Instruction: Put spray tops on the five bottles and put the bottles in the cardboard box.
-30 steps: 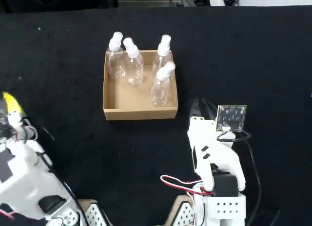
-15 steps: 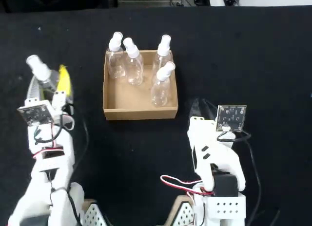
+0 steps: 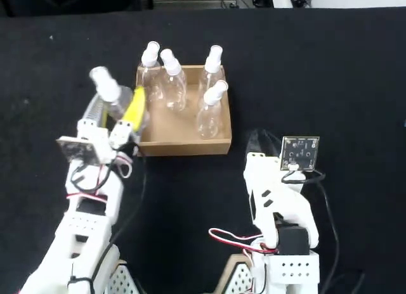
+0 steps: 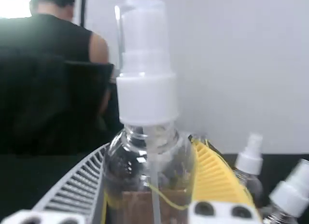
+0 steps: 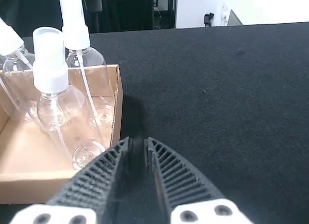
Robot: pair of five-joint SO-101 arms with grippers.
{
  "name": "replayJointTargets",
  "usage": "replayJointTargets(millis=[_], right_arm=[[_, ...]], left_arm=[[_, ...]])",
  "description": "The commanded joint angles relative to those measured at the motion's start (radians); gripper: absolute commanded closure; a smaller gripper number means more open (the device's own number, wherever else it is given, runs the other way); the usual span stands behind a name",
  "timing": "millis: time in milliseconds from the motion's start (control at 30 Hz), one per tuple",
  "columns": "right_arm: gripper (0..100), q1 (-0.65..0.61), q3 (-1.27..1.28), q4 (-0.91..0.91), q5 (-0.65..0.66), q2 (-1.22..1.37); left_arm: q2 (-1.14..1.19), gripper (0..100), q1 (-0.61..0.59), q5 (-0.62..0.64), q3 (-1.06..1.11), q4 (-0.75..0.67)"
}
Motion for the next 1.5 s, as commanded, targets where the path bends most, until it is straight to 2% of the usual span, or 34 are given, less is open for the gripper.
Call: replayJointTargets(millis=[0, 100, 233, 300, 633, 767, 967, 1267, 1467], right_arm=[[96.2, 0.028, -0.005, -0.031, -0.005, -0.021], [96.2, 0.028, -0.005, -0.031, -0.005, -0.021], [96.2, 0.028, -0.007, -0.031, -0.005, -0.021], [96.2, 0.028, -0.007, -0.031, -0.005, -0.021], [96.1, 0.028, -0.01, -0.031, -0.005, -0.021], [96.1, 0.028, -0.01, -0.031, -0.005, -0.021], [96.2, 0.028, -0.01, -0.031, -0.005, -0.021], [96.2, 0.028, -0.01, -0.031, -0.005, -0.021], [96.2, 0.028, -0.01, -0.031, -0.005, -0.021]], left_arm=[[0.077, 97, 0.088, 0.008, -0.17, 0.132], [0.193, 97, 0.096, 0.008, -0.223, 0.087], [0.331, 97, 0.099, 0.008, -0.206, -0.143], [0.404, 97, 0.099, 0.008, -0.205, -0.21], [0.695, 97, 0.137, 0.006, -0.266, -0.371], [0.813, 97, 0.14, -0.055, -0.321, -0.402], [1.0, 97, 0.133, -0.064, -0.346, -0.605], [1.145, 97, 0.131, -0.066, -0.389, -0.628], [1.149, 97, 0.131, -0.147, -0.394, -0.623]])
